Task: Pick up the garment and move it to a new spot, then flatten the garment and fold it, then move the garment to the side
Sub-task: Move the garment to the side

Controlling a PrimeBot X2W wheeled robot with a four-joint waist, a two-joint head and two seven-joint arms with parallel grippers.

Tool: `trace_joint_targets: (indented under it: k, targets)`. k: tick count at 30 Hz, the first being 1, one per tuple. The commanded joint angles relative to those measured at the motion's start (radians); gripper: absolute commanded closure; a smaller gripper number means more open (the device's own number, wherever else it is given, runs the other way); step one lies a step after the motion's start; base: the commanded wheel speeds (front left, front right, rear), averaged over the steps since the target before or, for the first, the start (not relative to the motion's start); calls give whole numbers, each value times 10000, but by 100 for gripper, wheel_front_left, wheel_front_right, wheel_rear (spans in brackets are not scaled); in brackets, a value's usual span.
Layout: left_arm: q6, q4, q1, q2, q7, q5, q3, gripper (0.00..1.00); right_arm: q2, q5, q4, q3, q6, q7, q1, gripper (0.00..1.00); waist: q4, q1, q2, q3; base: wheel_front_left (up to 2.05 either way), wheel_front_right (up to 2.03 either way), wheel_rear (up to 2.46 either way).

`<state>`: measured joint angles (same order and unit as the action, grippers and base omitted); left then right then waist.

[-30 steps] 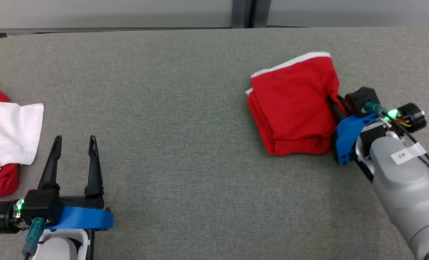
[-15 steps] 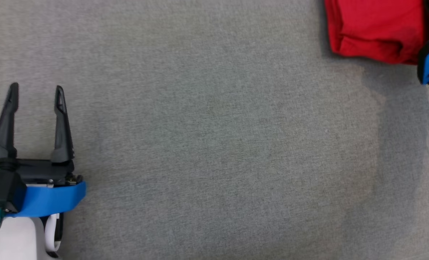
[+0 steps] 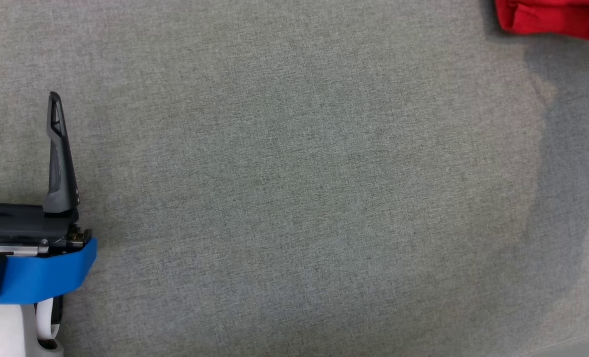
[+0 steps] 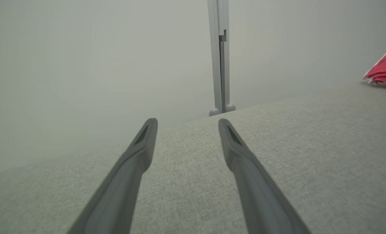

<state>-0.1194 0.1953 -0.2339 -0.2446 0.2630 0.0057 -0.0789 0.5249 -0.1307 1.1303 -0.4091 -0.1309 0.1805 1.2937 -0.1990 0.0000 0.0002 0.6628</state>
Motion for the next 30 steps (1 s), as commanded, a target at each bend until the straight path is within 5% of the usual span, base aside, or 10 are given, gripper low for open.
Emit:
trace_joint_targets:
  k: [1, 2, 3, 4, 12, 18, 30]
  targets:
    - [70, -10, -116, -22, 25, -68, -23, 0, -70, -42, 28, 23, 2, -21, 103, 100, 27, 0, -2, 6, 0, 0, 0]
    - [89, -38, -98, 0, 25, -91, -20, 0, -28, 22, 62, 46, 2, 13, 133, 86, 46, 0, -2, 9, 0, 0, 0]
    - [87, -72, -78, 27, 25, -130, -14, 0, 6, 75, 73, 94, 2, 79, 168, 11, 71, 0, -2, -1, 0, 0, 0]
    - [103, -109, -51, 48, 25, -142, -4, 0, -18, 78, 146, 144, 2, 62, 158, 0, 96, 0, -2, -27, 0, 0, 0]
    - [184, -529, 47, 322, 27, -280, 97, 0, -69, 678, 315, 466, 2, 401, -4, 0, 383, 0, -2, -663, 0, 0, 0]
    - [281, -984, 474, 691, 27, -359, 88, 0, -798, 651, -231, 947, 2, 806, -869, 0, 790, 0, -2, -1825, 0, 0, 0]
    - [341, -1991, 1851, 1302, 25, -514, -178, 0, -2618, 287, -4048, 1938, 2, 860, -5035, 0, 1478, 0, -2, -3889, 0, 0, 0]
